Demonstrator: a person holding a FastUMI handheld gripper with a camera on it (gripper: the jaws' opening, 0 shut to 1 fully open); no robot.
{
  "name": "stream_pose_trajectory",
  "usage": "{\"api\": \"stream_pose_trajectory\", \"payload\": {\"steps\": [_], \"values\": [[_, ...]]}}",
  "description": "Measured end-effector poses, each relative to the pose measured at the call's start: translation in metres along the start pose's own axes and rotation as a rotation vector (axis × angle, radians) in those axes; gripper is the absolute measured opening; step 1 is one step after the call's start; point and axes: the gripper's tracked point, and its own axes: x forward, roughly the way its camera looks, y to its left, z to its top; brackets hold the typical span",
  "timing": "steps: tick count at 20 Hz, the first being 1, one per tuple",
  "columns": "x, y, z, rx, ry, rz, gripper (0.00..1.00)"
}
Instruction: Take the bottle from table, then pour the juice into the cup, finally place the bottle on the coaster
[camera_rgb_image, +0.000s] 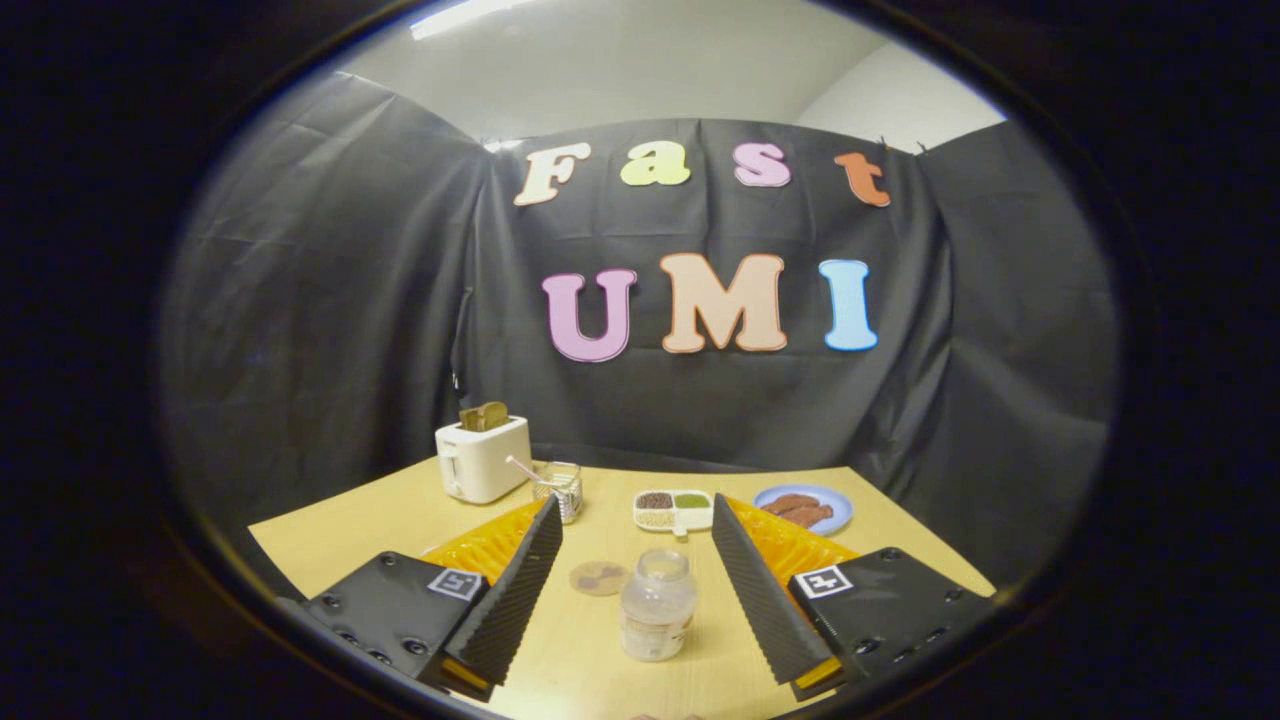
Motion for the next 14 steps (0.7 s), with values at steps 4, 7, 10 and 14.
{"api": "stream_pose_trajectory", "payload": {"steps": [4, 7, 10, 14], "values": [[0.002, -0.010, -0.028, 0.032, 0.030, -0.004, 0.97], [0.003, -0.014, -0.049, 0.056, 0.058, -0.001, 0.97], [0.004, -0.016, -0.071, 0.063, 0.093, 0.001, 0.97], [0.010, -0.012, -0.103, 0.046, 0.153, 0.004, 0.97]]}}
